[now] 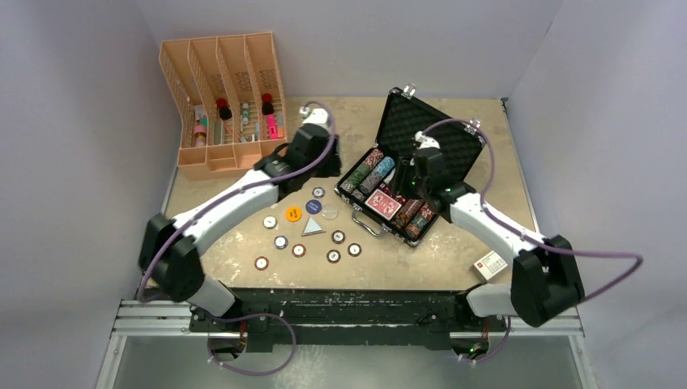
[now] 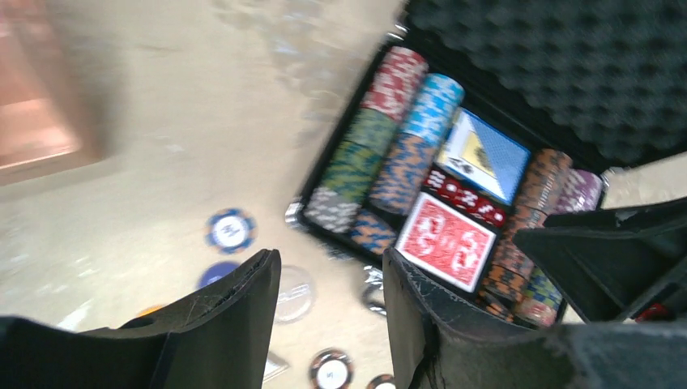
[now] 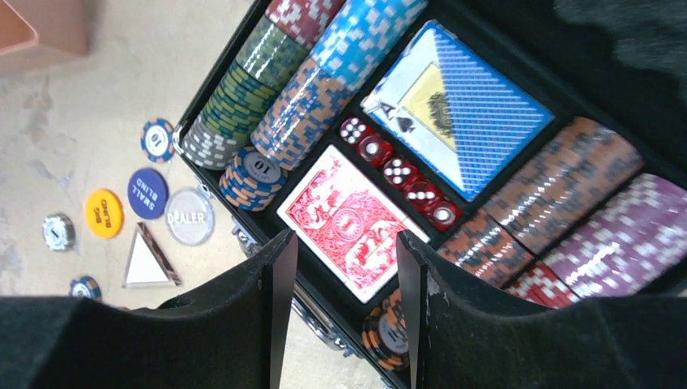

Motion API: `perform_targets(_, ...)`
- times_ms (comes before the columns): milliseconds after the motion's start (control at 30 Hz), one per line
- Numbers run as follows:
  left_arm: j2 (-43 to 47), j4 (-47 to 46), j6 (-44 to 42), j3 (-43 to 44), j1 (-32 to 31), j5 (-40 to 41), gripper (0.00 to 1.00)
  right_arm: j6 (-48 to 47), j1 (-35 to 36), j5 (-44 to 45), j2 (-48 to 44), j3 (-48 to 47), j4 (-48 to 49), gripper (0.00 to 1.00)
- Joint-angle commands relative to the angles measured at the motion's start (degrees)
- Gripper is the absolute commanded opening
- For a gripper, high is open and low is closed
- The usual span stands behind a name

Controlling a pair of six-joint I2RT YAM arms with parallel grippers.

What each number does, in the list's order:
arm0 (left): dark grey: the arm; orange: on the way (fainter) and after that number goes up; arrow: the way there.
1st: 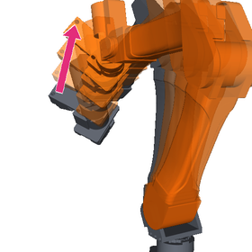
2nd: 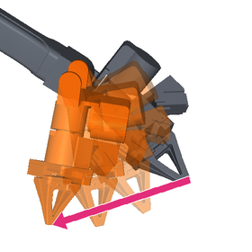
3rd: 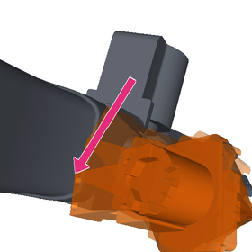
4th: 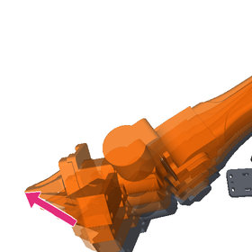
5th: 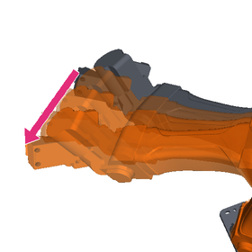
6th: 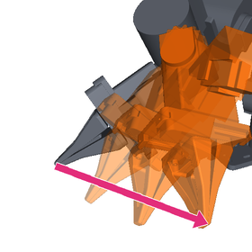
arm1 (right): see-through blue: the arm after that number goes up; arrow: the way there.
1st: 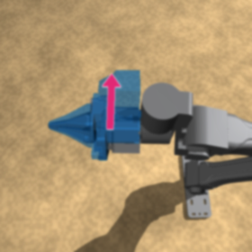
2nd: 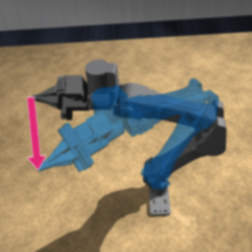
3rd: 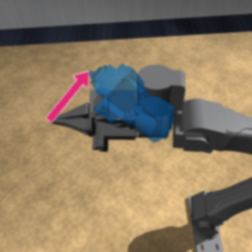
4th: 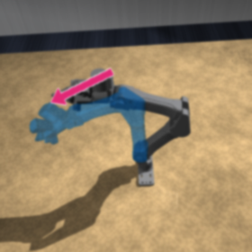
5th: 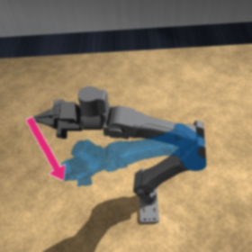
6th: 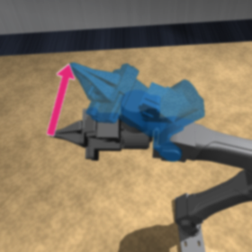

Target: Pack up texas hold em set

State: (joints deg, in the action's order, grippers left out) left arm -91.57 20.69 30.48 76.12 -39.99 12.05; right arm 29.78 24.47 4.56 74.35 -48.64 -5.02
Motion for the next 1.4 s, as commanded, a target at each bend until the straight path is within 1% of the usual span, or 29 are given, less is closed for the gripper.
perform_targets(0,12.7,-0.4,1.7,-8.0,4.4,10.1,0.48,-2.9,4.7,-0.3,4.7,-6.1,2.9,0.51)
perform_targets(67,18.0,0.0,2.3,-11.3,5.9,14.3,0.48,-3.7,8.0,2.0,8.2,-11.9,1.4,0.52)
perform_targets(200,28.7,-0.2,2.9,-16.8,6.9,25.6,0.49,-3.8,13.4,4.3,14.6,-17.9,-0.7,0.54)
perform_targets(333,36.2,-1.5,3.4,-20.1,6.9,35.2,0.51,-4.0,18.8,7.1,18.9,-21.5,-1.2,0.66)
perform_targets(433,40.3,-1.7,3.8,-21.5,6.9,40.2,0.54,-3.0,21.6,8.3,23.6,-24.9,-4.3,0.72)
perform_targets(500,42.0,-2.2,3.7,-22.4,7.0,40.9,0.57,-2.2,23.3,9.1,26.1,-26.7,-6.1,0.75)
perform_targets(600,43.0,-2.3,4.0,-22.8,6.9,40.5,0.59,-2.8,26.2,8.8,29.6,-29.1,-7.6,0.77)
perform_targets(733,43.2,-1.3,4.7,-22.5,6.9,41.4,0.6,-3.9,29.6,8.9,34.9,-33.7,-11.1,0.88)
perform_targets(767,43.2,-1.2,4.8,-22.6,6.9,41.7,0.62,-4.0,30.2,8.8,35.7,-34.6,-11.4,0.91)
perform_targets(833,43.0,-0.7,5.2,-22.4,6.9,42.2,0.67,-4.7,30.9,7.2,37.1,-35.6,-11.5,0.94)
perform_targets(900,42.5,0.1,5.6,-21.9,6.9,42.5,0.71,-5.6,31.4,5.7,38.3,-36.6,-11.6,0.95)
perform_targets(1033,41.8,1.4,6.5,-21.4,7.0,43.7,0.73,-7.2,32.5,4.9,41.1,-38.4,-13.2,0.95)
perform_targets(1367,41.9,1.5,6.7,-21.5,7.0,44.4,0.76,-10.8,33.7,4.6,45.4,-41.3,-15.3,0.93)
